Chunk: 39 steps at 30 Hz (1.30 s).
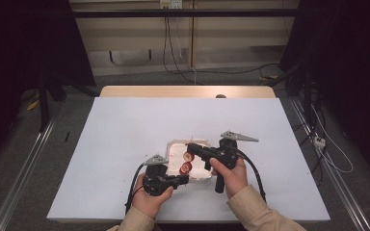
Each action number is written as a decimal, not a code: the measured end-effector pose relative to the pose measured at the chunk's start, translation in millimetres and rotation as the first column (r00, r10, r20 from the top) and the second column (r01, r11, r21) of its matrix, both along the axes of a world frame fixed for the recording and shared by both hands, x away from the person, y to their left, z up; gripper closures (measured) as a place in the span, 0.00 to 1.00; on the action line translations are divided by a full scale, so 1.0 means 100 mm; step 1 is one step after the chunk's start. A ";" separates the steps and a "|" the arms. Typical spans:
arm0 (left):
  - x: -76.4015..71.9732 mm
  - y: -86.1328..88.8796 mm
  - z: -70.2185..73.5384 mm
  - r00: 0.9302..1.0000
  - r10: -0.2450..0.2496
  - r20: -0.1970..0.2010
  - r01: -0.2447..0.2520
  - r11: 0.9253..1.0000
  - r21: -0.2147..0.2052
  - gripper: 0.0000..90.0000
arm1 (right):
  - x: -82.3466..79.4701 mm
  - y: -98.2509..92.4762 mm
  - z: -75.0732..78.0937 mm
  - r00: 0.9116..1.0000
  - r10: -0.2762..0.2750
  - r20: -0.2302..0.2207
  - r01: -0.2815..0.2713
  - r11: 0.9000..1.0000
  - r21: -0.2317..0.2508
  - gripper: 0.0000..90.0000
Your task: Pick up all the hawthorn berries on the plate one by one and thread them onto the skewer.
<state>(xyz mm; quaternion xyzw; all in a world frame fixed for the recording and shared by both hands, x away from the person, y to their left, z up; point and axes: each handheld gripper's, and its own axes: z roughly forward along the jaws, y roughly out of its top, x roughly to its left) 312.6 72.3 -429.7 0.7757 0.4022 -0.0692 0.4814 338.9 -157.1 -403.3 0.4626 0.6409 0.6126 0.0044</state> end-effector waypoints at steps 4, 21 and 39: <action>0.01 0.01 0.00 1.000 -0.012 0.001 0.012 1.000 0.003 1.00 | -0.02 0.02 -0.01 1.000 0.009 0.006 -0.009 1.000 0.004 0.91; 0.07 0.33 0.06 0.995 0.097 0.034 -0.096 0.995 -0.004 1.00 | 0.07 -0.02 -0.36 0.998 0.011 -0.054 -0.022 0.977 -0.212 0.47; 0.05 0.34 0.05 0.996 0.086 0.030 -0.086 0.996 0.006 1.00 | 0.07 0.19 -0.63 0.991 0.073 -0.110 -0.103 0.950 -0.294 0.71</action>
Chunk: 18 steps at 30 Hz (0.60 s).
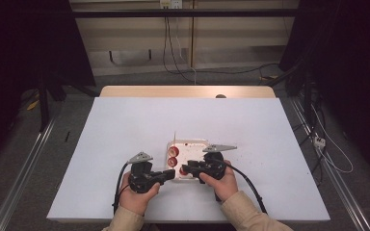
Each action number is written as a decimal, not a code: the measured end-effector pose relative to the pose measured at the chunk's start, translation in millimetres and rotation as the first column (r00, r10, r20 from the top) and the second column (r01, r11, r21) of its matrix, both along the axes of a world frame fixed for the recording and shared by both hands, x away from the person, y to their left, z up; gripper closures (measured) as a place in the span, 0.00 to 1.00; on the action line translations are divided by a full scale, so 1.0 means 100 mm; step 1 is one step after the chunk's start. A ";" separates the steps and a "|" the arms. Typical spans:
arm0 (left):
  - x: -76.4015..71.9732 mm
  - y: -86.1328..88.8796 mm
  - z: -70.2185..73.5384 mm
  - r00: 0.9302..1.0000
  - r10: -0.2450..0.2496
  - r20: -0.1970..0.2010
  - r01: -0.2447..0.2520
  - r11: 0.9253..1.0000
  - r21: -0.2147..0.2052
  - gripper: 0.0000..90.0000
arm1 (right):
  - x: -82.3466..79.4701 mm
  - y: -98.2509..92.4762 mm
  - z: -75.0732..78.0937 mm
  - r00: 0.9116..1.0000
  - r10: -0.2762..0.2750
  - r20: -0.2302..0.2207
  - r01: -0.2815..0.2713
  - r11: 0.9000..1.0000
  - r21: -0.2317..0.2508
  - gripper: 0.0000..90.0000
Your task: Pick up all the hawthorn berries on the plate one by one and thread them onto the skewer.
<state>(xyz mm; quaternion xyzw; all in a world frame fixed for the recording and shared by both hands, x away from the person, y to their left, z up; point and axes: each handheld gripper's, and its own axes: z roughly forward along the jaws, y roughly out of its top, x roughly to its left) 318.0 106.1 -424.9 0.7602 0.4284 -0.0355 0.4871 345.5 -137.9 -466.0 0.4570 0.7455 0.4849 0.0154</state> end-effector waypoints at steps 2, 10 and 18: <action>0.00 0.00 0.00 1.000 -0.001 -0.002 0.001 1.000 0.000 1.00 | -0.01 0.01 -0.01 1.000 0.002 0.001 -0.002 1.000 -0.001 0.72; 0.00 -0.01 0.00 1.000 -0.003 0.001 0.003 1.000 -0.002 1.00 | -0.02 0.03 -0.01 1.000 0.005 -0.004 -0.005 1.000 0.006 0.68; 0.00 0.00 0.00 1.000 -0.005 0.003 0.005 1.000 0.000 1.00 | -0.02 0.07 -0.01 1.000 -0.012 0.008 0.012 1.000 -0.005 0.63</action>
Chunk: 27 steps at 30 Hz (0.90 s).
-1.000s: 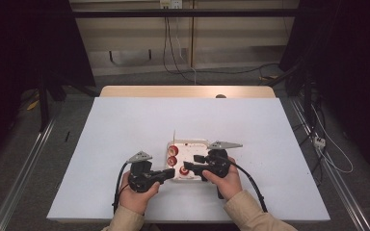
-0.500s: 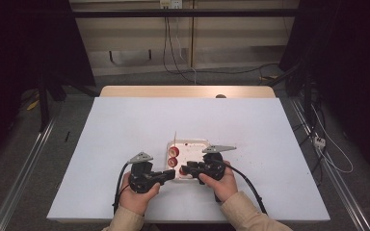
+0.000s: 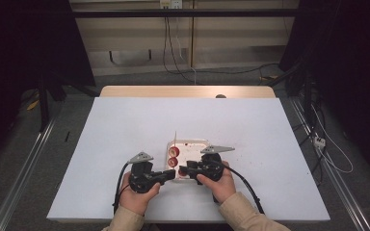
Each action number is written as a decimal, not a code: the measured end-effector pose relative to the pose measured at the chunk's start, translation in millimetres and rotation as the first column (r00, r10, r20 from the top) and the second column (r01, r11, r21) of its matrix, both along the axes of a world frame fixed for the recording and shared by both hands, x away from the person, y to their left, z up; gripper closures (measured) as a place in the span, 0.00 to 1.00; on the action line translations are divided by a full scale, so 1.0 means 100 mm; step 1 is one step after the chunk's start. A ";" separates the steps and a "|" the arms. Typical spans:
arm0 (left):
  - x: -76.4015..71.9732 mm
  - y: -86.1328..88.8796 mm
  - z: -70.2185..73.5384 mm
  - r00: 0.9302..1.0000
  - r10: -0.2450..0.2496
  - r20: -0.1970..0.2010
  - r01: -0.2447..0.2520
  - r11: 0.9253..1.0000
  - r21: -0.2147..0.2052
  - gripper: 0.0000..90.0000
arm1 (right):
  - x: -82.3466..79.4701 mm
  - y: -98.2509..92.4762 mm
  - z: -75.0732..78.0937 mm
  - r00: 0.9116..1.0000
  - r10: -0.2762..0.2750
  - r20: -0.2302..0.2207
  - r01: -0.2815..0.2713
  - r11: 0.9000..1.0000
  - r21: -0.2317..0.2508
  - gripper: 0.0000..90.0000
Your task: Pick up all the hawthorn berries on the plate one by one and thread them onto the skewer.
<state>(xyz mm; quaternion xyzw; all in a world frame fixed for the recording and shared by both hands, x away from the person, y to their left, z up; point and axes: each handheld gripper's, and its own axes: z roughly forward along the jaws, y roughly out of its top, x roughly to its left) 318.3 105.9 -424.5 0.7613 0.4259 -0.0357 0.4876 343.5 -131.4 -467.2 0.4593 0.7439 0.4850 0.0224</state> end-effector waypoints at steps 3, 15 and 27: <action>0.00 0.00 0.00 1.000 0.006 -0.003 -0.006 1.000 -0.004 1.00 | 0.02 -0.03 -0.01 1.000 -0.009 -0.006 0.009 1.000 0.005 0.63; 0.00 0.00 0.01 1.000 0.004 0.001 -0.004 1.000 -0.005 1.00 | -0.06 0.06 0.02 0.997 0.061 0.055 -0.056 0.995 -0.083 0.66; 0.00 0.01 0.01 1.000 0.009 -0.002 -0.009 1.000 -0.009 1.00 | -0.10 0.12 0.01 0.993 0.119 0.011 -0.119 0.993 -0.019 0.82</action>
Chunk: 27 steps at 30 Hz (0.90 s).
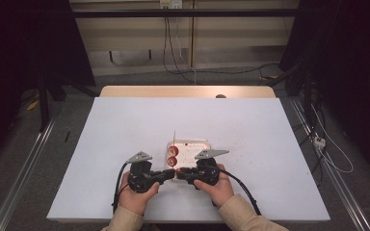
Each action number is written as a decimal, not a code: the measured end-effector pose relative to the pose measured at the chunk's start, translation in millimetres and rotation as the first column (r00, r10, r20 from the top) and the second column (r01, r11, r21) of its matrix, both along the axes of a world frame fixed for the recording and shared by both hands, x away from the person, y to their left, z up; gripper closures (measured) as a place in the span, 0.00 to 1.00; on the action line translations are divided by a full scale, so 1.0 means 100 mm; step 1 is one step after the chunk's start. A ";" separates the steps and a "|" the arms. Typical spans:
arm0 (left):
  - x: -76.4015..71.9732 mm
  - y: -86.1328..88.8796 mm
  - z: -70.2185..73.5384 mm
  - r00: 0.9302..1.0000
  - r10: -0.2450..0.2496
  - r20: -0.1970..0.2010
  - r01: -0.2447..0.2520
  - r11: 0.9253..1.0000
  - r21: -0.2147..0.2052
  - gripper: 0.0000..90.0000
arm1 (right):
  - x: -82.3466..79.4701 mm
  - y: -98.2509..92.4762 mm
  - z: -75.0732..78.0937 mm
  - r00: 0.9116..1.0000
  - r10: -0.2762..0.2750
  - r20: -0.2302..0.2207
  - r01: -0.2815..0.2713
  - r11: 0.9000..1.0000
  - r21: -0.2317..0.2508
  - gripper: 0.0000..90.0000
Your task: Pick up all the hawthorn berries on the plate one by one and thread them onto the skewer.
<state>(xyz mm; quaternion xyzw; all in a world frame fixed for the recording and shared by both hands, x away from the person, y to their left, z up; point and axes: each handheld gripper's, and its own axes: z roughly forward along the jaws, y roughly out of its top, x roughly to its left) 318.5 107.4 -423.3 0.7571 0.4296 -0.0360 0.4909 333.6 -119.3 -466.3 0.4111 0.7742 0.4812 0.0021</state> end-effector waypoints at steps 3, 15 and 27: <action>0.00 0.00 0.00 1.000 0.001 0.005 -0.001 1.000 -0.001 1.00 | 0.01 -0.02 0.02 1.000 -0.020 -0.007 0.020 1.000 0.022 0.82; -0.02 -0.07 -0.02 0.999 -0.041 -0.013 0.042 0.999 0.012 1.00 | 0.13 -0.45 0.36 0.984 -0.167 -0.056 0.175 0.955 0.240 0.83; -0.10 -0.31 -0.10 0.987 -0.153 -0.058 0.156 0.986 0.062 1.00 | 0.20 -0.73 0.69 0.969 -0.223 -0.109 0.248 0.887 0.390 0.83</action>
